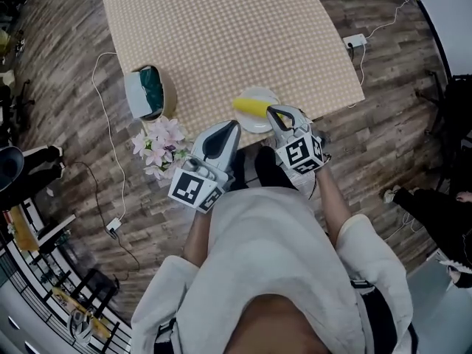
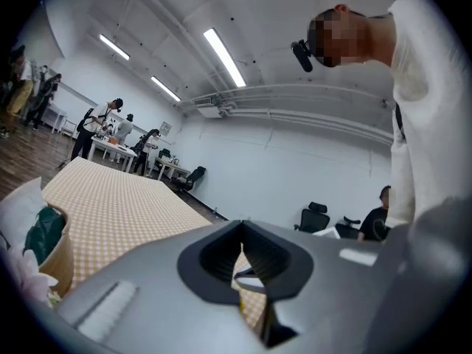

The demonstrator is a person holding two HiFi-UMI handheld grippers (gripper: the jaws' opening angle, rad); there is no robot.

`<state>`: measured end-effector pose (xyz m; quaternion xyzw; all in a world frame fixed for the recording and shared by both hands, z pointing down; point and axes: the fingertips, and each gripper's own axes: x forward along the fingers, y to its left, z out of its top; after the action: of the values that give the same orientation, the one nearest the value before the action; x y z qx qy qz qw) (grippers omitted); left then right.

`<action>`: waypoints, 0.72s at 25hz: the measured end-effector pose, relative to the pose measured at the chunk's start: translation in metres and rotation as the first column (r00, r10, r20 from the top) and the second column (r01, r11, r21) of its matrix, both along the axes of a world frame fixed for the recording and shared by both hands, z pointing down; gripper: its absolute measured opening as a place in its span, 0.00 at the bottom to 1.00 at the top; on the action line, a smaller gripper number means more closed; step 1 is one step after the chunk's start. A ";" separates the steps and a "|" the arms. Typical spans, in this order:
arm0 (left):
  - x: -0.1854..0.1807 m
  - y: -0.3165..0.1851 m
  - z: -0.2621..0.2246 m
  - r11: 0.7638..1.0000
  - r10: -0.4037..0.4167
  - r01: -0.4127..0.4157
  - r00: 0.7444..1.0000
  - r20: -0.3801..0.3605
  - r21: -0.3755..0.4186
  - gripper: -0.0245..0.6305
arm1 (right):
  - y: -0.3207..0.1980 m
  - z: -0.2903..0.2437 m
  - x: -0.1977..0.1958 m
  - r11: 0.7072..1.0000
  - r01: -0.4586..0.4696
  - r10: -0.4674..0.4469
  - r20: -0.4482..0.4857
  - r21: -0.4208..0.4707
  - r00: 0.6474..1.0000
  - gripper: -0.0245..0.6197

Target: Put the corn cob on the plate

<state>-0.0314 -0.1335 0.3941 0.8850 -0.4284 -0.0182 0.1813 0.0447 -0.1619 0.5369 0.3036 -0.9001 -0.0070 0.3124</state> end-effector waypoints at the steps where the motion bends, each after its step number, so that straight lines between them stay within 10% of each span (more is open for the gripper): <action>1: 0.004 0.002 -0.005 1.000 0.004 -0.004 1.000 0.005 0.012 0.05 | 0.000 -0.010 0.004 1.000 -0.028 0.028 0.051 -0.013 0.998 0.04; 5: 0.024 0.008 -0.029 0.996 0.029 -0.030 0.999 0.014 0.081 0.05 | -0.001 -0.059 0.016 0.989 -0.120 0.140 0.301 -0.086 0.943 0.04; 10: 0.050 0.021 -0.057 0.985 0.053 -0.057 0.998 0.030 0.165 0.05 | 0.019 -0.121 0.036 0.970 -0.163 0.241 0.615 -0.182 0.751 0.04; 18: 0.067 0.044 -0.076 0.969 0.113 -0.120 0.993 0.042 0.216 0.05 | 0.055 -0.149 0.057 0.969 -0.226 0.239 0.624 -0.101 0.744 0.04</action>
<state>0.0361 -0.0893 0.3182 0.9233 -0.3738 -0.0414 0.0778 0.1015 -0.1067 0.3882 0.3951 -0.9075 0.1427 -0.0066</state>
